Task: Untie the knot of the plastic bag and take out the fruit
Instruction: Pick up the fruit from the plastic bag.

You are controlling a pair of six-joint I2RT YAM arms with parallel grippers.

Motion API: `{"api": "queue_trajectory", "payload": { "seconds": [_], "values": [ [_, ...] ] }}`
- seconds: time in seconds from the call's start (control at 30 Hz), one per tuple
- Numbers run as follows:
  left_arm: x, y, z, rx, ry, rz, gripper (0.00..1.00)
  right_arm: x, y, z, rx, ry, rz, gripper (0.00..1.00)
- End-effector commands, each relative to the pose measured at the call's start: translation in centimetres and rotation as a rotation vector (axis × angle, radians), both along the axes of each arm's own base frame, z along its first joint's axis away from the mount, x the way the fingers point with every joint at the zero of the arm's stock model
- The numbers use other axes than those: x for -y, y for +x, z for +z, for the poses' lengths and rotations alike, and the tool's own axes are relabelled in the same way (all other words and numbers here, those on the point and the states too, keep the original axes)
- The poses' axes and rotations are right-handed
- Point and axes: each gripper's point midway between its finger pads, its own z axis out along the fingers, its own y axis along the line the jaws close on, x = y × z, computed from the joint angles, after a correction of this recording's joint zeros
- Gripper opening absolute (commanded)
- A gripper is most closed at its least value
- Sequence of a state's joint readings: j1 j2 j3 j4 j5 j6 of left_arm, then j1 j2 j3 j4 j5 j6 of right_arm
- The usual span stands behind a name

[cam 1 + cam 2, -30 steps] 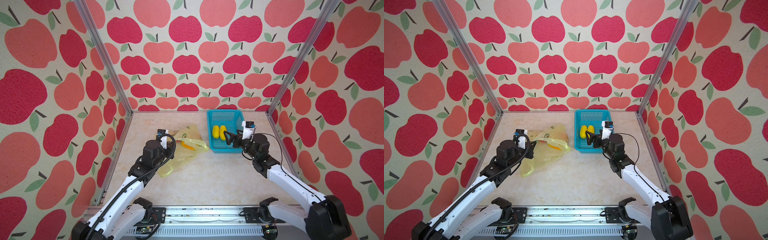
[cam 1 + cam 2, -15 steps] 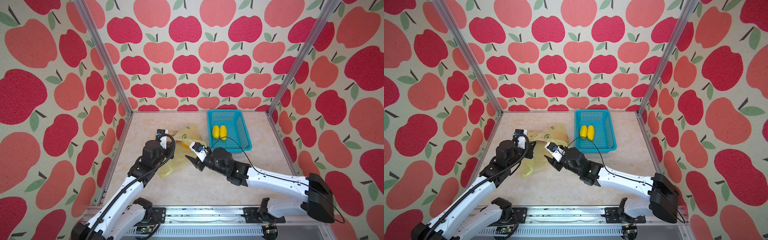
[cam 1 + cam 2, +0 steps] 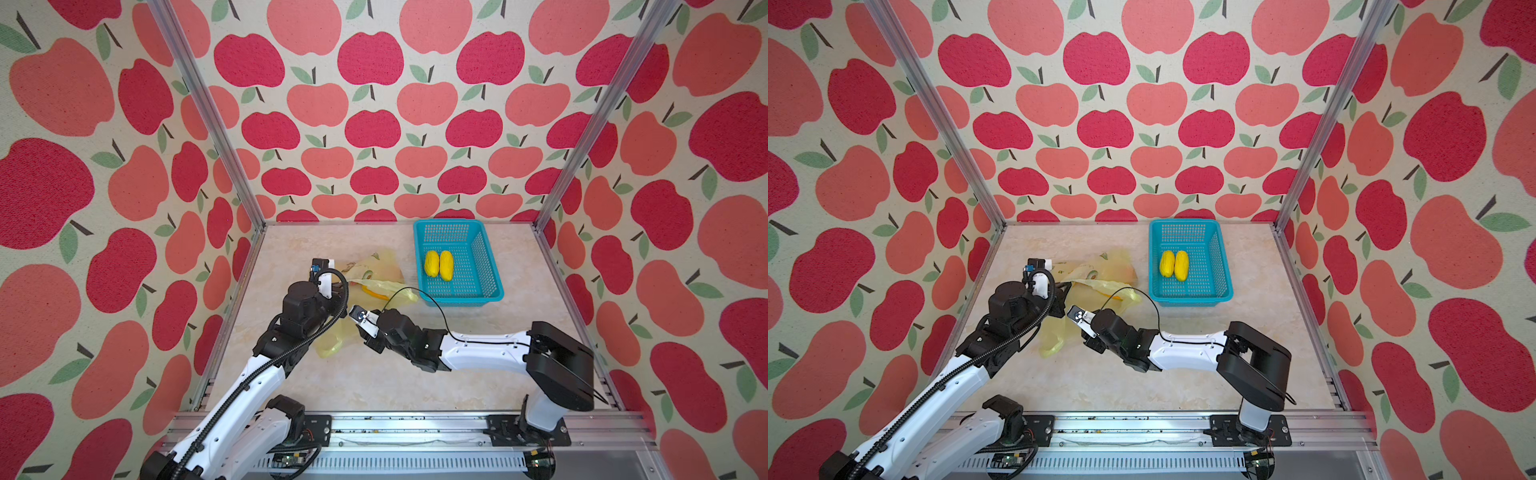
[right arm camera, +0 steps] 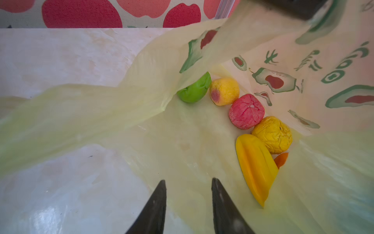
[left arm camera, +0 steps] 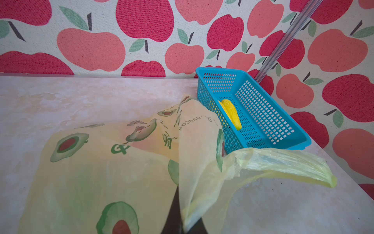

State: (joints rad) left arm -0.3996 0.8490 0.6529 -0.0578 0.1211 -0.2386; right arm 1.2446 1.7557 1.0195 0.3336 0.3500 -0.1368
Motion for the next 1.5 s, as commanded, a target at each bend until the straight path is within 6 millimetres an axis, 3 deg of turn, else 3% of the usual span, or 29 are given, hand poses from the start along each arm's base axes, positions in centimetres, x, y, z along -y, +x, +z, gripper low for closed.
{"api": "queue_trajectory", "payload": {
  "seconds": [0.0,0.33,0.4,0.43,0.77,0.97,1.1,1.33,1.47],
  "values": [
    [0.0,-0.2,0.0,0.010,-0.017,-0.006,0.00,-0.2,2.8,-0.2,0.026,-0.028,-0.099,0.38],
    [0.4,-0.4,0.5,0.025,-0.036,-0.030,0.00,-0.4,6.9,-5.3,0.142,-0.312,-0.238,0.32],
    [0.5,-0.5,0.7,0.038,-0.042,-0.038,0.00,-0.6,7.1,-5.7,0.148,-0.338,-0.242,0.32],
    [0.5,-0.6,0.8,0.045,-0.045,-0.041,0.00,0.2,8.7,-5.8,0.145,-0.347,-0.278,0.32],
    [1.5,-2.6,3.6,0.202,-0.140,-0.139,0.00,0.4,10.4,-5.8,0.193,-0.401,-0.340,0.35],
    [1.2,-3.6,4.8,0.273,-0.170,-0.145,0.00,1.3,11.5,-6.0,0.196,-0.420,-0.371,0.44],
    [0.8,-3.5,4.8,0.274,-0.166,-0.122,0.00,1.8,12.4,-6.8,0.179,-0.441,-0.362,0.57],
    [1.0,-3.4,4.5,0.262,-0.164,-0.128,0.00,0.6,11.8,-7.7,0.143,-0.434,-0.238,0.82],
    [1.2,-3.5,4.6,0.264,-0.167,-0.140,0.00,0.3,12.0,-8.1,0.118,-0.429,-0.189,0.89]
  ]
}}
